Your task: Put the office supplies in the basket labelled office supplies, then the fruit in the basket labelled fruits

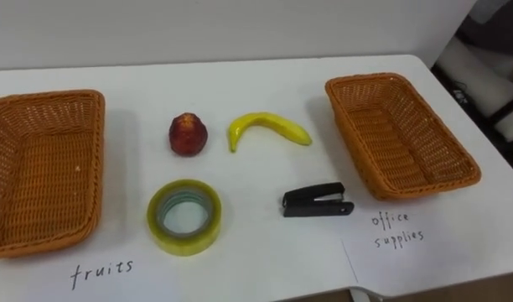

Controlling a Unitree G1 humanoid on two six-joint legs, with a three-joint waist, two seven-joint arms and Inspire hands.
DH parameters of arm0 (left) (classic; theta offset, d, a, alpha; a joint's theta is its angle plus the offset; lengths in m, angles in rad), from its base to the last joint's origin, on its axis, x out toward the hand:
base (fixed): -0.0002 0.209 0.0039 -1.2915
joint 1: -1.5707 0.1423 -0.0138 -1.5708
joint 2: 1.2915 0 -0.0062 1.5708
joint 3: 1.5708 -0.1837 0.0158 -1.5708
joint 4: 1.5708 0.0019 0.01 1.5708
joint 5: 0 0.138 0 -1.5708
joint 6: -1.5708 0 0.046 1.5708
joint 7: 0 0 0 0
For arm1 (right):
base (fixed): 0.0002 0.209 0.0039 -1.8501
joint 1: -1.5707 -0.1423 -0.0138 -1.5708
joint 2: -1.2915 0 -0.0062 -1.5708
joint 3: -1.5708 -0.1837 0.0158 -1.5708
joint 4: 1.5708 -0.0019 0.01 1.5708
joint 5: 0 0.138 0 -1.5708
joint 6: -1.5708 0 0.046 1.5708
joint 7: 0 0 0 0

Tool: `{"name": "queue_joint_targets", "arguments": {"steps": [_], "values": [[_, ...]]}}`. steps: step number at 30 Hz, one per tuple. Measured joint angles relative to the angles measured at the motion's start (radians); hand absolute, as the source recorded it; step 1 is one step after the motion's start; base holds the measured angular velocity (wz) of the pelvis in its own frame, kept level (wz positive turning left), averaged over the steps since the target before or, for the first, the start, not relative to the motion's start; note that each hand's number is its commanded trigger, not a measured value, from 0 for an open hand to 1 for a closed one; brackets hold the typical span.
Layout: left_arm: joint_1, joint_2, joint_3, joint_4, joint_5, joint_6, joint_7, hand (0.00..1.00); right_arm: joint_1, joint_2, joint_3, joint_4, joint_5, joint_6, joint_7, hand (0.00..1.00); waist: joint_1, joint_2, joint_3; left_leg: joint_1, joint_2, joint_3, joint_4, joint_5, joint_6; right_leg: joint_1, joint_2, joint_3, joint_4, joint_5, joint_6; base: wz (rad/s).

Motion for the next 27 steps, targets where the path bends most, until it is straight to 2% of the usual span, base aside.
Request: {"name": "queue_joint_targets", "arguments": {"steps": [4,6,13,19,23,27], "values": [[0.001,0.001,-0.024,0.011,-0.006,-0.001,0.001,0.00,-0.017,-0.009,0.041,-0.025,-0.003,0.006,0.028,0.00,0.016,-0.005,-0.0043,0.001,0.001,0.000,0.005,0.000,0.000,0.002,0.000,-0.003,0.000,0.001,-0.002,0.00],[0.004,0.000,-0.040,0.033,0.003,0.002,0.000,0.00,-0.023,-0.009,0.071,-0.050,-0.004,0.011,0.047,0.00,0.020,-0.008,-0.0039,0.001,0.001,-0.002,0.005,0.000,0.000,0.003,-0.002,-0.010,0.000,0.001,-0.002,0.04],[0.011,0.015,-0.038,0.048,0.025,0.005,-0.045,0.00,-0.055,-0.010,0.104,-0.109,-0.110,0.013,0.131,0.00,0.036,-0.019,-0.0024,0.001,0.001,-0.022,0.012,0.000,0.000,0.015,-0.005,-0.035,-0.002,0.002,-0.002,0.08],[0.010,0.019,-0.039,0.048,0.061,0.009,-0.065,0.00,-0.060,-0.010,0.120,-0.109,-0.147,0.014,0.184,0.00,0.046,-0.019,-0.0031,-0.007,0.000,-0.034,0.021,0.000,0.000,0.016,-0.007,-0.046,-0.001,0.002,-0.002,0.06],[-0.003,0.021,-0.040,0.046,0.085,0.019,-0.089,0.00,-0.105,-0.012,0.157,-0.111,-0.188,0.022,0.202,0.00,0.046,-0.018,-0.0049,-0.015,0.002,-0.036,0.033,0.000,-0.001,0.015,-0.006,-0.047,-0.001,0.003,-0.005,0.01],[-0.003,0.022,-0.040,0.041,0.085,0.018,-0.105,0.00,-0.122,-0.049,0.198,-0.114,-0.188,0.023,0.261,0.00,0.048,-0.022,-0.0080,-0.015,0.002,-0.036,0.034,0.000,-0.001,0.016,-0.005,-0.044,-0.001,0.005,-0.007,0.00]]}}
